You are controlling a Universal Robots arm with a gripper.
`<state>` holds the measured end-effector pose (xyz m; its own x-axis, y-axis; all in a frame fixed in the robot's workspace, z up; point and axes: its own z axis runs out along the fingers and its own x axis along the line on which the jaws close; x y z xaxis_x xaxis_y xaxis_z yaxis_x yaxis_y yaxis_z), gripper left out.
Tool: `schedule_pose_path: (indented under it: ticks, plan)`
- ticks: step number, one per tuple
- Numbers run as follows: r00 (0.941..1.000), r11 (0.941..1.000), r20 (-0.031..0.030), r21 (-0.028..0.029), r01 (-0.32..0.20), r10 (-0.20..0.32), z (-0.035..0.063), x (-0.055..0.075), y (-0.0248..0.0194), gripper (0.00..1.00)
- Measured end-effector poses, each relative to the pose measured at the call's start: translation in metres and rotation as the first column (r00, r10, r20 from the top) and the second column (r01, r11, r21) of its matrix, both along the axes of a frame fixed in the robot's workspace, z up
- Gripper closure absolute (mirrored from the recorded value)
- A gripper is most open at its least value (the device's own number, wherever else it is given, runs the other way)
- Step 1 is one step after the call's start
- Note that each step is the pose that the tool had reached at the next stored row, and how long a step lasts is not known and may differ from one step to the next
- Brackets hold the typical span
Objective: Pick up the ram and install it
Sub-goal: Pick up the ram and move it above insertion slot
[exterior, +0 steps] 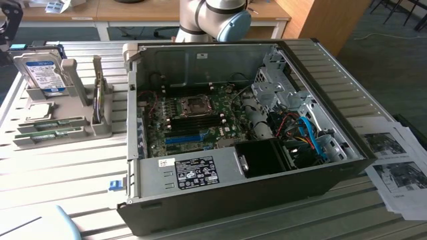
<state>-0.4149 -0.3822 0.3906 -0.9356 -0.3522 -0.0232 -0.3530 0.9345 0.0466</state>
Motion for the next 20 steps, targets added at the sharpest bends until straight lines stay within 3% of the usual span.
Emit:
schedule_pose_path:
  ticks: [4,9,15,20]
  plan:
    - [0.9974,0.9974,0.0000,0.0000,-0.071,0.071,0.0000,0.0000,0.0000,0.91]
    - [0.9873,0.9873,0.0000,0.0000,-0.159,0.159,0.0000,0.0000,0.0000,0.91]
    - [0.9651,0.9651,-0.0001,-0.0001,-0.262,0.262,0.0000,0.0000,0.0000,0.91]
    - [0.9375,0.9375,0.0000,0.0000,-0.348,0.348,-0.0001,0.0000,0.0000,0.91]
